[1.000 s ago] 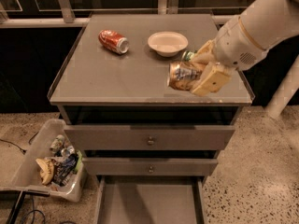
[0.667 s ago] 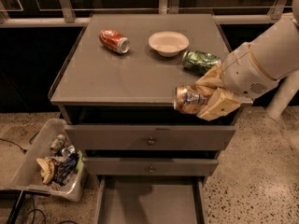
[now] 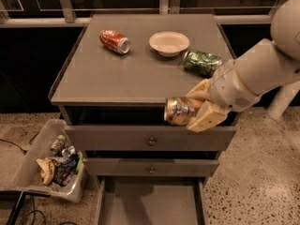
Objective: Place orange can into bottom drawer
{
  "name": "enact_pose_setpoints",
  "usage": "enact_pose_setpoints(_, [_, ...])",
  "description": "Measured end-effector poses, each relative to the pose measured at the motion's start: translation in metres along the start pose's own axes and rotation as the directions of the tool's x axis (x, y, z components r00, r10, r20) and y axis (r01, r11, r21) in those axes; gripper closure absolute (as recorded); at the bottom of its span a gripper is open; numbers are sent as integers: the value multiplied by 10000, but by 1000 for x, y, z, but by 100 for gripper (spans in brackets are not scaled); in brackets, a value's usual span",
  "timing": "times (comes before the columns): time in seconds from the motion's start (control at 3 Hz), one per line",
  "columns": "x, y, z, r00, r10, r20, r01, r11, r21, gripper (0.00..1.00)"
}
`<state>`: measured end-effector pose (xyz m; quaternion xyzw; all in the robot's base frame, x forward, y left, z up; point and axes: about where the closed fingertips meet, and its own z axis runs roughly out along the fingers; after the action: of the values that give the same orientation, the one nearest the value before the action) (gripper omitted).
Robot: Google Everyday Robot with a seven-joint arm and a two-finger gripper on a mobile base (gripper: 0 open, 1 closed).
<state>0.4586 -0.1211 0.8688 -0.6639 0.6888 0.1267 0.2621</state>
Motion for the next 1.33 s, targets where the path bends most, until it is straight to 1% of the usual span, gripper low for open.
enact_pose_setpoints(0.33, [11,16,44,9967,567,586,-561,9983,-124,100])
enact_pose_setpoints(0.67, [29,26,78,9867,1127,1169,-1173,9925,336,100])
enact_pose_setpoints(1.0, [52,27,107,9784,1338,1578,-1507,9834,1009,100])
enact_pose_setpoints(1.33, [89,16,128,9671,1254,2214,-1542,9810,1179,100])
